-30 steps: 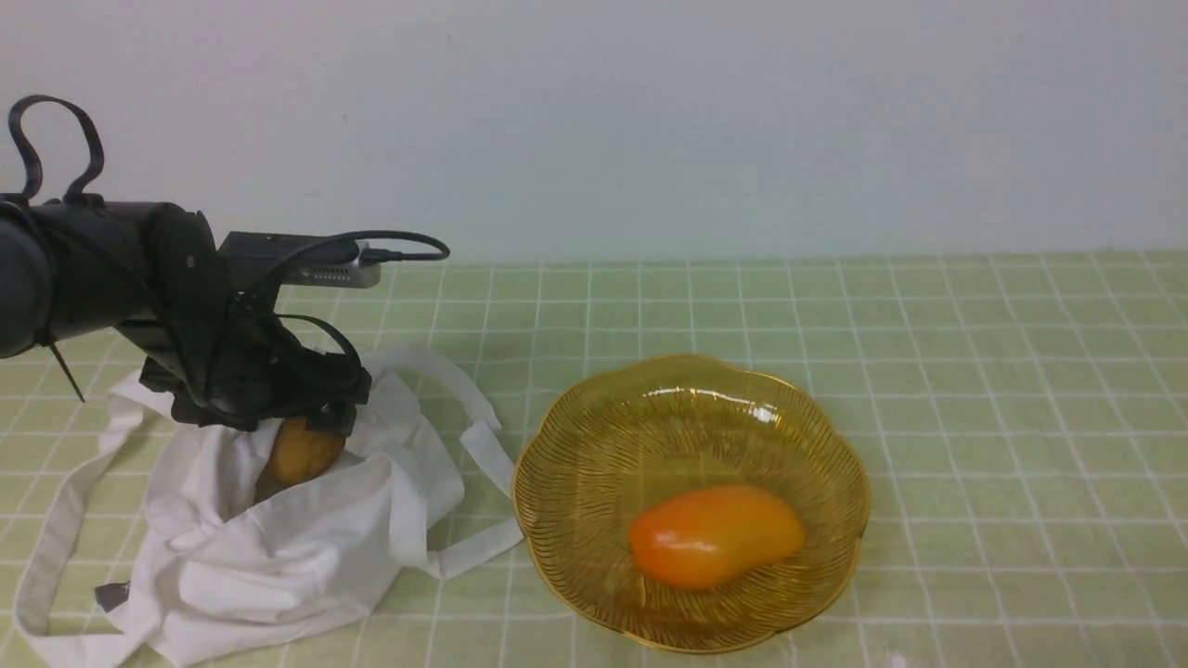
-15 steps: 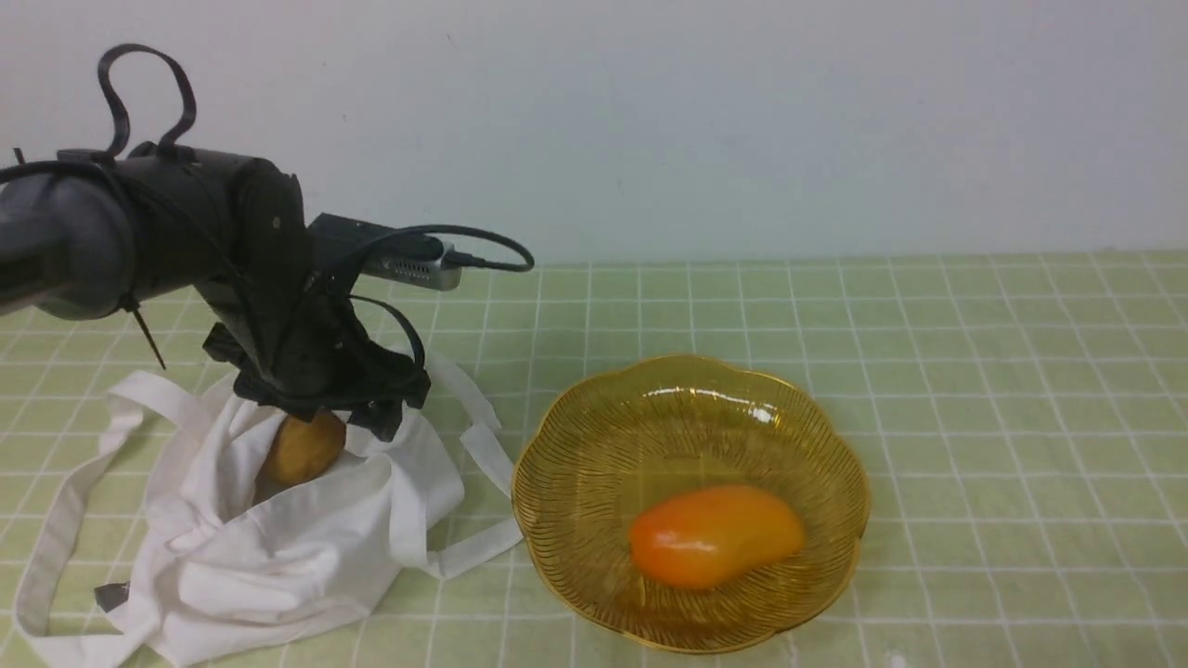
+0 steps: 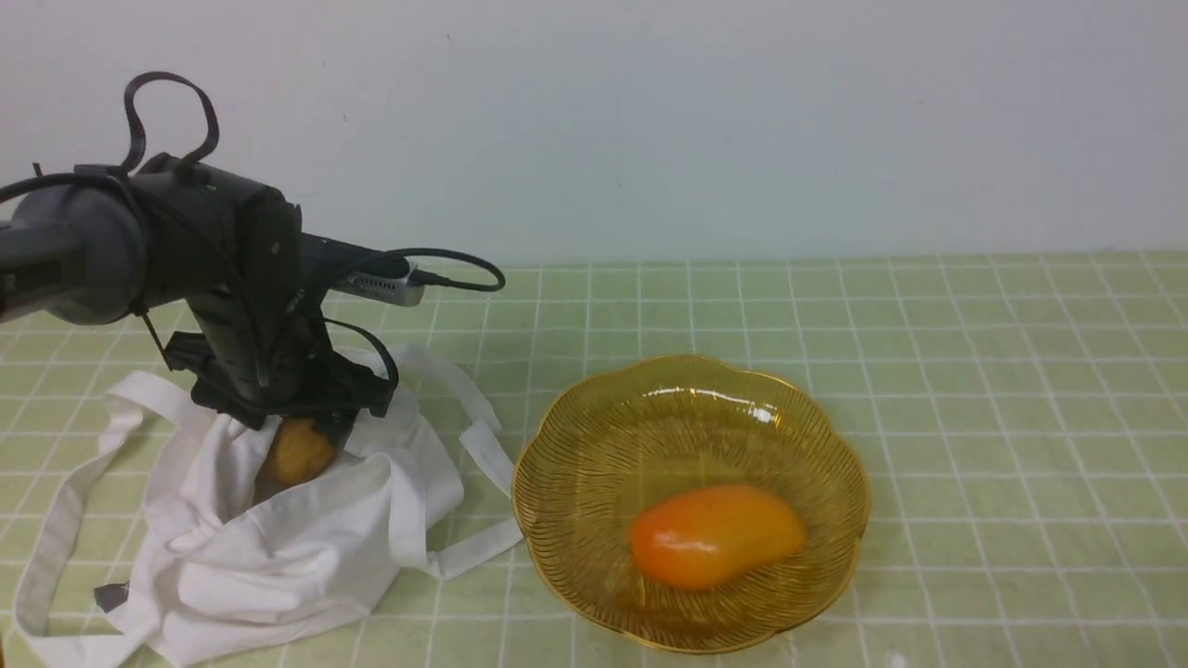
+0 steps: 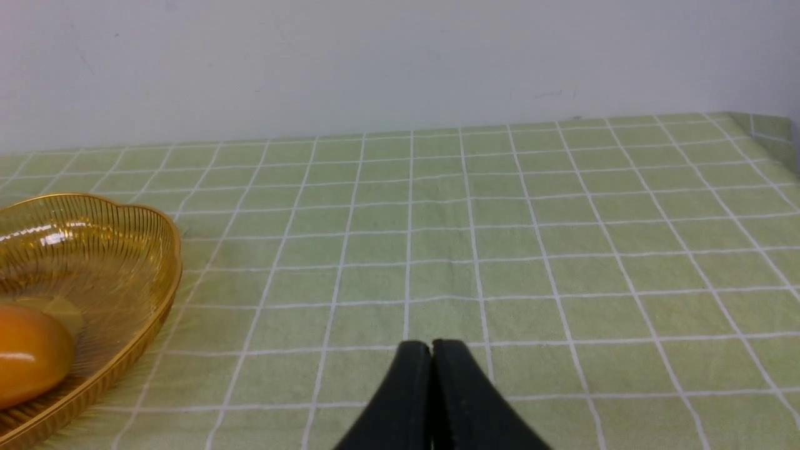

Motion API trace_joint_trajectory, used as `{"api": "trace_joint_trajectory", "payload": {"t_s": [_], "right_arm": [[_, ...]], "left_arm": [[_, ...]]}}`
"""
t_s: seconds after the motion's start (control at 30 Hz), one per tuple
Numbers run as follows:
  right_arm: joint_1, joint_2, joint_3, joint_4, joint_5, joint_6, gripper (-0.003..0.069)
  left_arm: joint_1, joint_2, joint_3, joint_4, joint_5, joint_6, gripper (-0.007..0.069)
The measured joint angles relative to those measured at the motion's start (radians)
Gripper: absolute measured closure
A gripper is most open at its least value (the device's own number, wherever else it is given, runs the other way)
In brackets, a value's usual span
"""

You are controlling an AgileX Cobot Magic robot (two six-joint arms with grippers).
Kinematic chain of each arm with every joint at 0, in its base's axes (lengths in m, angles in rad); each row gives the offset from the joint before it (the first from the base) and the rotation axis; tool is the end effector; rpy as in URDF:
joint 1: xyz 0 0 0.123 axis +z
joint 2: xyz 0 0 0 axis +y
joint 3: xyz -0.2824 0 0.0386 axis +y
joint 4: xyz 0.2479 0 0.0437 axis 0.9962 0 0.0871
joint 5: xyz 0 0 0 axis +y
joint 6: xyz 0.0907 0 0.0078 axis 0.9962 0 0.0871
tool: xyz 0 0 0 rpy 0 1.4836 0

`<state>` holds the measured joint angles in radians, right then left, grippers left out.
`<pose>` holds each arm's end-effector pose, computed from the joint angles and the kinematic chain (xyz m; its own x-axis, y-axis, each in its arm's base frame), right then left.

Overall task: Take the fruit out of the bag on the green coffee tablecloth and place them on the plate.
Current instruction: 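Reach into the cloth bag and grasp the kiwi with the left gripper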

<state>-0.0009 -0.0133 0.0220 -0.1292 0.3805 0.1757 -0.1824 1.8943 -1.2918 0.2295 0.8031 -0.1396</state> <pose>0.0522 -0.0044 0.1725 -0.2916 0.0558 -0.9549 0.0629 0.9973 0.0391 0.3753 -0.0540 0.1873 -0.9458 0.1958 -0.2591 0.1568 0.9740 0.1635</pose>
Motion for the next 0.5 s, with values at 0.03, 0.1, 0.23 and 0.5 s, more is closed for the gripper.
{"api": "trace_joint_trajectory", "payload": {"t_s": [0.03, 0.1, 0.23, 0.5], "right_arm": [[0.000, 0.000, 0.000, 0.000, 0.000, 0.000, 0.0669], [0.000, 0.000, 0.000, 0.000, 0.000, 0.000, 0.0669], [0.000, 0.000, 0.000, 0.000, 0.000, 0.000, 0.0669], [0.000, 0.000, 0.000, 0.000, 0.000, 0.000, 0.0669]], "left_arm": [[0.001, 0.002, 0.000, 0.005, -0.004, 0.000, 0.0119], [0.001, 0.009, 0.000, 0.009, -0.015, 0.000, 0.0119], [-0.003, 0.025, -0.001, 0.008, -0.020, 0.006, 0.0119], [-0.057, 0.028, -0.053, 0.012, 0.009, 0.055, 0.0123]]}}
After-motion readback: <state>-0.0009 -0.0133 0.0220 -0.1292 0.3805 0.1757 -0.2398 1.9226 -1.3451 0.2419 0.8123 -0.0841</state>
